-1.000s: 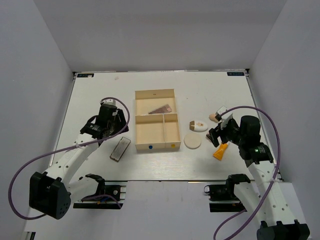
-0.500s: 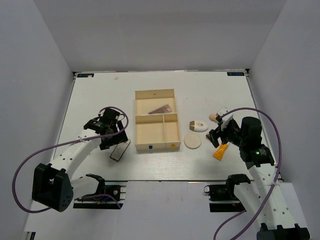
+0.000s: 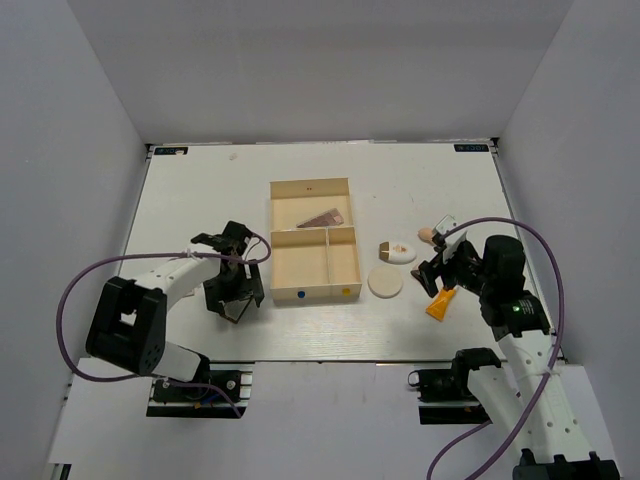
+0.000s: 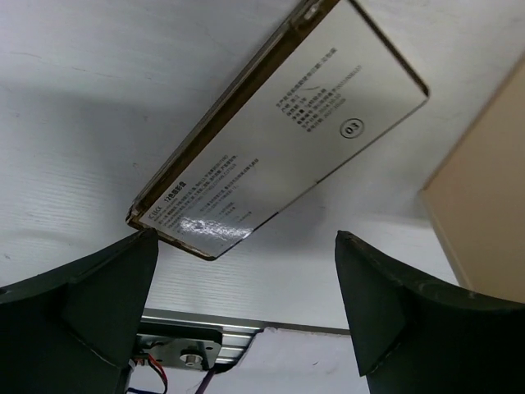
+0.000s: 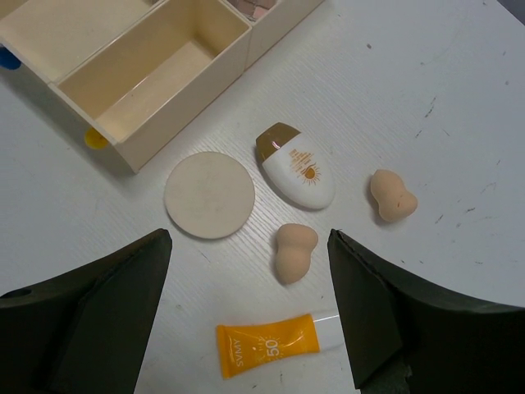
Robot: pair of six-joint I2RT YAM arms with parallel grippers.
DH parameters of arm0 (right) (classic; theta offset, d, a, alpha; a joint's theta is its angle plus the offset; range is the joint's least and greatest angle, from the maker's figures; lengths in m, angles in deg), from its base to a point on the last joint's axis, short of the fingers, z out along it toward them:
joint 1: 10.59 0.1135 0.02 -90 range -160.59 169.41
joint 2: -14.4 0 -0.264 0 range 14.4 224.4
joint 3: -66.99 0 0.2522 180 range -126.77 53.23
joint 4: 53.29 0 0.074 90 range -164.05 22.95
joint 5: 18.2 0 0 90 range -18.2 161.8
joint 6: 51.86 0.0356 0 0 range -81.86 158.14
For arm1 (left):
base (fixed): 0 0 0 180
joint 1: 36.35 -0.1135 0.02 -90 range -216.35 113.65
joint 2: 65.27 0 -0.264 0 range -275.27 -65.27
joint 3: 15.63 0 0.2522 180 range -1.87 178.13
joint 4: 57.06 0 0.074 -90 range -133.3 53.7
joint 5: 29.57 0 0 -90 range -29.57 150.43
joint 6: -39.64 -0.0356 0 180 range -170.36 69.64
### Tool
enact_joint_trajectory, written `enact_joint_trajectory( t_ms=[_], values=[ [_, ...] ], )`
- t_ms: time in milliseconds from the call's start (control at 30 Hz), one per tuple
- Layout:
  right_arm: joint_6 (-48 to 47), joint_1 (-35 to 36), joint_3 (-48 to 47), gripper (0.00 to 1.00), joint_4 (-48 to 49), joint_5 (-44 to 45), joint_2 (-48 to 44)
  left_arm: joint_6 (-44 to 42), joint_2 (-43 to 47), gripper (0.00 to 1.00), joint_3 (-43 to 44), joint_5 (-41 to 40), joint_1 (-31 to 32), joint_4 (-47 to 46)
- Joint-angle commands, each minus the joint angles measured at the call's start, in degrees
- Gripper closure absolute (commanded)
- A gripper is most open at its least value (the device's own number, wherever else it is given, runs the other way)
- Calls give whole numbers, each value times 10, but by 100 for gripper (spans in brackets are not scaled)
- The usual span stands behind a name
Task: Organize the makeup
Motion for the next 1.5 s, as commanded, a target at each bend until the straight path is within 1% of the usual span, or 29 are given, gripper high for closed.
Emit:
enact_joint_trajectory(
  t_ms=[0, 133, 267, 400, 600, 733, 867, 1000, 1133, 1267, 1467],
  values=[
    [-5, 3, -1, 17, -2, -22, -15, -9, -12, 2, 7, 9, 2, -2],
    [-6, 6, -2, 17, -4, -33, -25, -11, -29, 2, 18, -2, -6, -11],
    [-7, 10, -3, 17, -6, -38, -33, -16, -77, 2, 36, -20, -6, -15],
    [-7, 12, -3, 17, -9, -42, -40, -22, -98, 2, 44, -33, -6, -22],
    [-7, 19, -4, 17, -9, -46, -43, -34, -82, 2, 63, -57, -6, -14],
    [-7, 22, -4, 16, -9, -44, -45, -47, -57, 2, 65, -43, -6, -18],
    [-7, 25, -4, 16, -9, -45, -47, -67, -27, 2, 73, -9, -6, -21],
    [-7, 27, -4, 16, -9, -45, -49, -79, -13, 2, 86, -7, -6, -7],
    [-7, 30, -4, 16, -9, -44, -54, -86, -27, 2, 98, -30, -6, 5],
    [-6, 28, -2, 16, -9, -46, -59, -91, -74, 2, 109, -44, -6, 14],
    [-7, 28, -1, 16, -11, -48, -62, -93, -89, 2, 114, -67, -6, 11]
  ],
)
